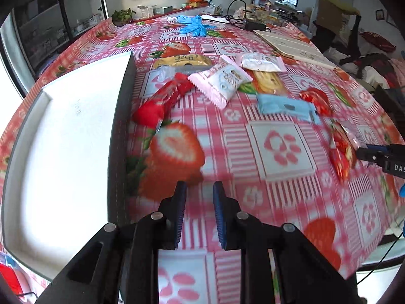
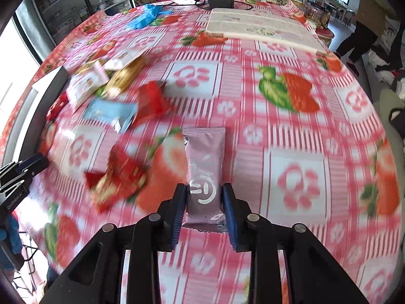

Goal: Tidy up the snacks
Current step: 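Grasp the pink wrapper bar with the right gripper while the left tool approaches the red bar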

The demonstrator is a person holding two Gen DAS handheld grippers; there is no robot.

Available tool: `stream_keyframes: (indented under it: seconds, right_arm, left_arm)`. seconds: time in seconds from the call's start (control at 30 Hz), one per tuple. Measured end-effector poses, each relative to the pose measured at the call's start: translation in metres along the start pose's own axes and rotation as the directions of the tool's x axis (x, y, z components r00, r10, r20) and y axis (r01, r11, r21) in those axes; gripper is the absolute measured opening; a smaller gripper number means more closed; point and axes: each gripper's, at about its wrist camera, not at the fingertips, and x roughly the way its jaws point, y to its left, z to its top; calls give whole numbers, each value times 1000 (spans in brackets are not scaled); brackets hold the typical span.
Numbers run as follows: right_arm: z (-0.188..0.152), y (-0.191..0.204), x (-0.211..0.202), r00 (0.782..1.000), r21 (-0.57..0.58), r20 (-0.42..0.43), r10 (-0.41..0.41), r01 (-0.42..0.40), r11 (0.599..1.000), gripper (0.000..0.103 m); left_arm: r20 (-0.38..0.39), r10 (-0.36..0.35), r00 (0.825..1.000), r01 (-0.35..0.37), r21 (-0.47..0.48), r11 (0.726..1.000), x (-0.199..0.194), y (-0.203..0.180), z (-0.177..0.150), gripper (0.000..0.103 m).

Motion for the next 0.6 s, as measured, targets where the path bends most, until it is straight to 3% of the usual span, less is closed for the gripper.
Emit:
stream_keyframes:
  seconds: [0.1, 0.13, 0.17, 0.2, 0.27, 0.37, 0.43, 0.5, 0.6]
  right_arm:
    - [-16, 2, -7, 1000, 19, 2, 24, -24, 1000, 32]
    - [-18, 1, -8, 1000, 33, 5, 31, -31, 999, 32]
    - [-21, -3, -10, 999, 59, 13, 45, -45, 997, 44]
    - [-22, -6, -11, 999, 74, 19, 45, -46, 996, 75]
    - [-24, -15, -11, 999, 115, 39, 2, -6, 993, 97]
    - [-26, -23, -7, 999, 152, 36, 12, -18, 988, 97]
    - [-25, -23, -6, 999, 148, 40, 3, -9, 989, 98]
    - [-24, -20, -4, 999, 140, 40, -4, -2, 990, 102]
    - [-23, -16, 0, 999, 123, 39, -31, 26, 992, 102]
  left_arm:
    - [-6, 16, 1000, -16, 17, 1000, -3, 1, 0, 27]
    - [-2, 34, 999, -34, 29, 999, -4, 0, 4, 36]
    - [8, 47, 999, -47, 38, 998, -4, -1, 8, 49]
    - [26, 66, 997, -67, 48, 997, -6, -2, 14, 54]
    - [78, 90, 993, -95, 67, 993, -11, -3, 29, 62]
    - [113, 94, 989, -104, 88, 991, -11, -4, 58, 74]
    - [113, 134, 985, -148, 126, 981, 0, -7, 76, 76]
    - [72, 187, 980, -197, 171, 965, 22, -9, 92, 76]
    - [-19, 197, 980, -191, 175, 966, 49, -4, 99, 75]
